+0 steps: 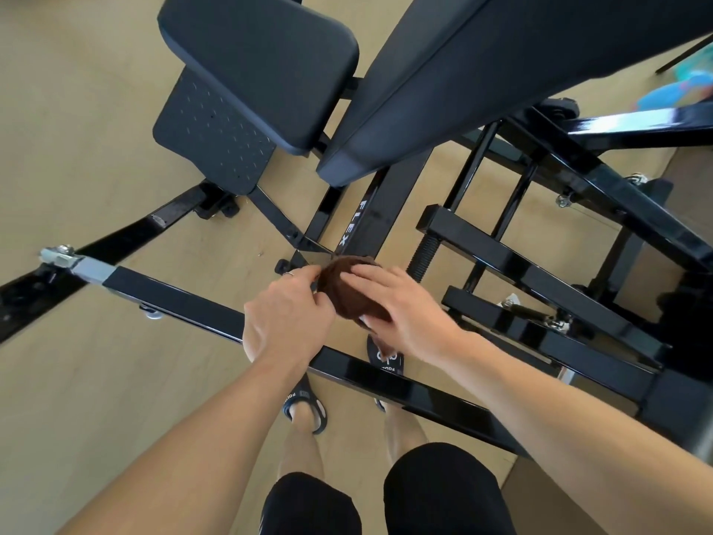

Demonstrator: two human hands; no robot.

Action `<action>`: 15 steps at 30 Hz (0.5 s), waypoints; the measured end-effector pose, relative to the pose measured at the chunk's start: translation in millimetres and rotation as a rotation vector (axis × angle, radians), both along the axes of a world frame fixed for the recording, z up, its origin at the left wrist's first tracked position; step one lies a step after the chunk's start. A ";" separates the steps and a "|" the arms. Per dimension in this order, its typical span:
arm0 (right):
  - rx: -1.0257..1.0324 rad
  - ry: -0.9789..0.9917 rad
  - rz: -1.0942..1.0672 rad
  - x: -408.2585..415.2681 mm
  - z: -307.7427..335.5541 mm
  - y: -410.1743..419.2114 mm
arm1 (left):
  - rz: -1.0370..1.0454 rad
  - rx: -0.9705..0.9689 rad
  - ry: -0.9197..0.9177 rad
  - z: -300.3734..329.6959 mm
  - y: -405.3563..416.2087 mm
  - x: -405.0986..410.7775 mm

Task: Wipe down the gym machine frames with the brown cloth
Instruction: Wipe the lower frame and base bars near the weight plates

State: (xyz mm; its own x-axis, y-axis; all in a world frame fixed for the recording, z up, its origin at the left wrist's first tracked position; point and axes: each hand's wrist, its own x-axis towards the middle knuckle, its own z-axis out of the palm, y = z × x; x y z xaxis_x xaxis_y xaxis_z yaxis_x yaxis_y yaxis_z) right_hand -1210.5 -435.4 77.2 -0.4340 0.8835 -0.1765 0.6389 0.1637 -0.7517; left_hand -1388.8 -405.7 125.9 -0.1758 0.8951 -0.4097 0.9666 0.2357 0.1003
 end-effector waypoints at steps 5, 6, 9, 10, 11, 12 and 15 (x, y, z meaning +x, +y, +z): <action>0.031 0.087 -0.753 38.4 -3.0 55.1 | 0.030 -0.006 0.001 -1.6 -1.8 -1.0; 0.014 0.144 -0.853 38.2 -3.3 71.7 | 0.031 -0.004 0.002 -1.9 -1.6 -0.6; 0.010 0.070 -0.724 14.0 -10.8 88.6 | 0.025 0.000 0.021 -1.4 -1.9 0.4; 0.011 0.024 -0.674 7.4 -12.3 83.3 | 0.020 0.004 0.020 -2.1 -2.0 0.1; 0.015 -0.011 -0.627 4.1 -13.1 74.5 | 0.023 0.006 0.017 -2.5 -2.4 -0.2; 0.033 -0.036 -0.561 3.2 -13.2 62.5 | 0.027 0.003 0.013 -2.9 -2.5 -1.1; 0.042 -0.049 -0.242 -3.6 -9.8 21.1 | 0.047 -0.001 -0.003 -3.2 -1.4 -2.3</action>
